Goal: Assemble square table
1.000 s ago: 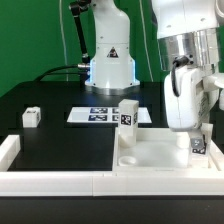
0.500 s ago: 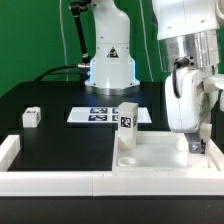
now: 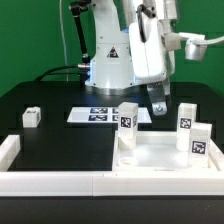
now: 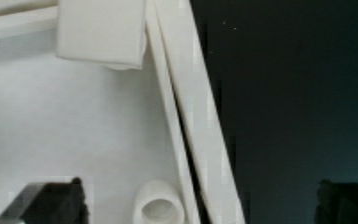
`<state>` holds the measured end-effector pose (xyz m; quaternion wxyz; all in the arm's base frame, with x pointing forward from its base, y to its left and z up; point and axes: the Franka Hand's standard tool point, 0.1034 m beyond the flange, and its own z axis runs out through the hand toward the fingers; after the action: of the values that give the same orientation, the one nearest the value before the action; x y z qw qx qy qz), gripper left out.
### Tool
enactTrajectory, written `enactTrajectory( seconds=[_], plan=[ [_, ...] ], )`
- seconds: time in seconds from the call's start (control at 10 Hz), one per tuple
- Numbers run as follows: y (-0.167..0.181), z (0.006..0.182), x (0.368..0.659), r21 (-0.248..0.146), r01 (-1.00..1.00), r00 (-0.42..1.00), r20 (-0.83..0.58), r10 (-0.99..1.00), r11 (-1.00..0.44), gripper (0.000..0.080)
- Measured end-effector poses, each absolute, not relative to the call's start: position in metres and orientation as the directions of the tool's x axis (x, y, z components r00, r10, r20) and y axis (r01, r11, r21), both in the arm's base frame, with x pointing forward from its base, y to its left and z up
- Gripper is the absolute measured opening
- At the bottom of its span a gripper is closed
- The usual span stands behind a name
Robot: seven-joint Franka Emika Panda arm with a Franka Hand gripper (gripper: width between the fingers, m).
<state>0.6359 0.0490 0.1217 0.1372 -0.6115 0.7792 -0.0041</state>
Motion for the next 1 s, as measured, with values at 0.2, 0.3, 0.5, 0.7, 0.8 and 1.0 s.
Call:
enactTrajectory(
  seconds=[0.2, 0.3, 0.5, 0.7, 0.8, 1.0],
  plan=[
    [0.049, 0.121, 0.636, -0.174, -0.952, -0.214, -0.208, -0.954, 0.252, 0.0649],
    [0.049, 0.121, 0.636, -0.173, -0.952, -0.214, -0.208, -0.954, 0.252, 0.0649],
    [0.049, 0.121, 0.636, -0.173, -0.952, -0.214, -0.208, -0.954, 0.251, 0.0649],
    [0.033, 0.117, 0.629, -0.195, -0.974, -0.081, -0.175, -0.981, 0.115, 0.0649],
    [0.001, 0.116, 0.616, -0.207, -0.978, -0.006, -0.155, -0.988, 0.038, 0.0649],
    [-0.038, 0.124, 0.595, -0.233, -0.962, 0.174, -0.109, -0.979, -0.145, 0.0649]
  ],
)
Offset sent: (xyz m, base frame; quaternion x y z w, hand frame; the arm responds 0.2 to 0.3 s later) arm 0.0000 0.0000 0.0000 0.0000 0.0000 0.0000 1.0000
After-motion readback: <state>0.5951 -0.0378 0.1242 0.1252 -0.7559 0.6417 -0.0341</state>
